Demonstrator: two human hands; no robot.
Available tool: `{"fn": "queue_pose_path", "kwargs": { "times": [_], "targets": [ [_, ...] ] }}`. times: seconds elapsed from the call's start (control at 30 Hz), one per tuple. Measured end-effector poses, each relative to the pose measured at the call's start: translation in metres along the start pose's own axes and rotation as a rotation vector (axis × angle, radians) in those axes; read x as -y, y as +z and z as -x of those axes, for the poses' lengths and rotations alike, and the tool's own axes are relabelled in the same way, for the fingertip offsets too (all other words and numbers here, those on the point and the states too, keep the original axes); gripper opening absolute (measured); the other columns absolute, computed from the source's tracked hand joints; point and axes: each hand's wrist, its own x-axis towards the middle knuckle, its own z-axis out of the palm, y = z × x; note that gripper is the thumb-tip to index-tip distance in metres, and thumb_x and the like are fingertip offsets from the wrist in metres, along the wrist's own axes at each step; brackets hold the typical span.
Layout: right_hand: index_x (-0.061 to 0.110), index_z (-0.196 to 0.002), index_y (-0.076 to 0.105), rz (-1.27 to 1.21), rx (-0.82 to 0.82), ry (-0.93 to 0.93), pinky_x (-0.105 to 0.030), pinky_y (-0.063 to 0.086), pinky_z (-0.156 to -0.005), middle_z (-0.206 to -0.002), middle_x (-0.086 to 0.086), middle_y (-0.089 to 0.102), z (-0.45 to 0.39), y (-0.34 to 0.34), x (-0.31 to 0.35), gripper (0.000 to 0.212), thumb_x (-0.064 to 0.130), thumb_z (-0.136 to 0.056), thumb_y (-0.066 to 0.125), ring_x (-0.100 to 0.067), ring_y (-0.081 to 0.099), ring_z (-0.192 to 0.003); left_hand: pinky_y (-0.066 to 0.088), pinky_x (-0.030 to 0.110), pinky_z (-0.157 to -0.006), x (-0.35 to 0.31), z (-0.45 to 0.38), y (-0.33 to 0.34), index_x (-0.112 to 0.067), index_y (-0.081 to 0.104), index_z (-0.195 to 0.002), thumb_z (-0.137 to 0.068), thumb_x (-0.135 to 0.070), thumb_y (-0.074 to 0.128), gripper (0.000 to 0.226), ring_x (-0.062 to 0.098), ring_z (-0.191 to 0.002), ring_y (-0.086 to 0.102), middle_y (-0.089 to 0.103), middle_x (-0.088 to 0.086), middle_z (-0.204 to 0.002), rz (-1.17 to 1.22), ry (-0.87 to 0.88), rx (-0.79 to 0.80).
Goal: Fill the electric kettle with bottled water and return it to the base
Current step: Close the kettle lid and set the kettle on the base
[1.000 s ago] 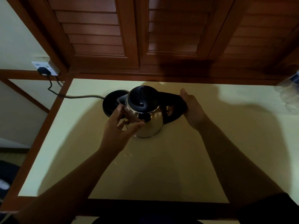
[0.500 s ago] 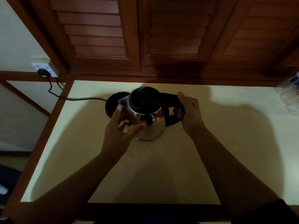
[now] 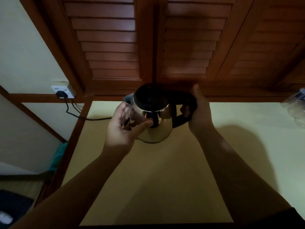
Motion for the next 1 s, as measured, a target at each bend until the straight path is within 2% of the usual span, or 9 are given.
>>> {"fn": "queue_pose_path", "kwargs": {
  "times": [0.07, 0.13, 0.23, 0.3, 0.47, 0.67, 0.8, 0.87, 1.0],
  "targets": [
    [0.026, -0.051, 0.059, -0.032, -0.013, 0.033, -0.032, 0.036, -0.059, -0.048, 0.001, 0.046, -0.004, 0.012, -0.003, 0.057, 0.054, -0.101, 0.052, -0.018, 0.040, -0.049, 0.054, 0.038, -0.104, 0.005, -0.011, -0.011, -0.012, 0.053, -0.138, -0.075, -0.023, 0.085, 0.072, 0.012, -0.122, 0.065, 0.070, -0.004, -0.123, -0.019, -0.001, -0.001],
    [0.027, -0.054, 0.062, -0.048, -0.029, 0.041, -0.031, 0.036, -0.060, -0.051, 0.001, 0.046, -0.007, 0.020, -0.009, 0.057, 0.046, -0.107, 0.050, -0.017, 0.041, -0.050, 0.050, 0.050, -0.109, 0.010, -0.021, -0.021, -0.010, 0.048, -0.144, -0.076, -0.019, 0.087, 0.079, 0.017, -0.127, 0.062, 0.068, 0.001, -0.131, -0.026, 0.000, 0.000],
    [0.021, -0.067, 0.061, -0.044, -0.057, 0.042, -0.028, 0.036, -0.058, -0.053, 0.002, 0.046, -0.014, 0.031, -0.019, 0.047, 0.039, -0.110, 0.049, -0.016, 0.041, -0.051, 0.051, 0.055, -0.106, 0.019, -0.031, -0.032, -0.010, 0.049, -0.143, -0.079, -0.010, 0.084, 0.073, 0.021, -0.118, 0.066, 0.071, 0.001, -0.118, -0.069, 0.015, 0.024],
    [0.015, -0.070, 0.058, -0.050, -0.073, 0.064, -0.027, 0.036, -0.056, -0.052, 0.001, 0.045, -0.020, 0.038, -0.024, 0.046, 0.037, -0.110, 0.049, -0.015, 0.040, -0.049, 0.054, 0.052, -0.102, 0.023, -0.036, -0.037, -0.011, 0.050, -0.142, -0.079, -0.010, 0.083, 0.071, 0.021, -0.112, 0.068, 0.071, 0.000, -0.110, -0.082, 0.027, 0.023],
    [0.011, -0.062, 0.051, -0.045, -0.054, 0.012, -0.028, 0.036, -0.055, -0.050, -0.002, 0.044, -0.033, 0.047, -0.041, 0.054, 0.036, -0.109, 0.051, -0.017, 0.041, -0.046, 0.057, 0.030, -0.099, 0.035, -0.044, -0.044, -0.013, 0.050, -0.143, -0.082, -0.011, 0.082, 0.069, 0.008, -0.119, 0.065, 0.069, -0.006, -0.125, -0.072, 0.023, 0.017],
    [0.015, -0.070, 0.054, -0.033, -0.081, 0.036, -0.027, 0.037, -0.057, -0.056, 0.001, 0.045, -0.039, 0.049, -0.056, 0.042, 0.038, -0.105, 0.055, -0.015, 0.043, -0.053, 0.056, 0.029, -0.099, 0.044, -0.051, -0.048, -0.018, 0.050, -0.146, -0.074, -0.025, 0.085, 0.080, 0.009, -0.121, 0.064, 0.065, -0.006, -0.130, -0.067, -0.007, -0.013],
    [0.019, -0.061, 0.053, -0.001, -0.054, 0.063, -0.027, 0.038, -0.062, -0.054, 0.002, 0.043, -0.039, 0.053, -0.058, 0.048, 0.048, -0.100, 0.055, -0.014, 0.042, -0.053, 0.056, 0.033, -0.100, 0.052, -0.051, -0.050, -0.025, 0.047, -0.147, -0.074, -0.030, 0.085, 0.083, 0.007, -0.127, 0.060, 0.062, -0.010, -0.137, -0.053, -0.028, -0.025],
    [0.018, -0.059, 0.052, 0.024, -0.063, 0.069, -0.027, 0.038, -0.063, -0.052, 0.003, 0.043, -0.040, 0.054, -0.057, 0.051, 0.053, -0.096, 0.056, -0.014, 0.042, -0.052, 0.055, 0.031, -0.100, 0.053, -0.052, -0.049, -0.026, 0.047, -0.147, -0.075, -0.026, 0.085, 0.082, 0.003, -0.126, 0.060, 0.062, -0.014, -0.136, -0.034, -0.038, -0.034],
    [0.018, -0.061, 0.051, 0.046, -0.094, 0.075, -0.028, 0.037, -0.060, -0.053, 0.003, 0.043, -0.044, 0.055, -0.057, 0.048, 0.055, -0.090, 0.062, -0.013, 0.041, -0.053, 0.053, 0.015, -0.091, 0.050, -0.057, -0.044, -0.025, 0.048, -0.144, -0.079, -0.011, 0.084, 0.075, -0.008, -0.119, 0.060, 0.064, -0.027, -0.125, -0.029, -0.033, -0.041]
  ]
}}
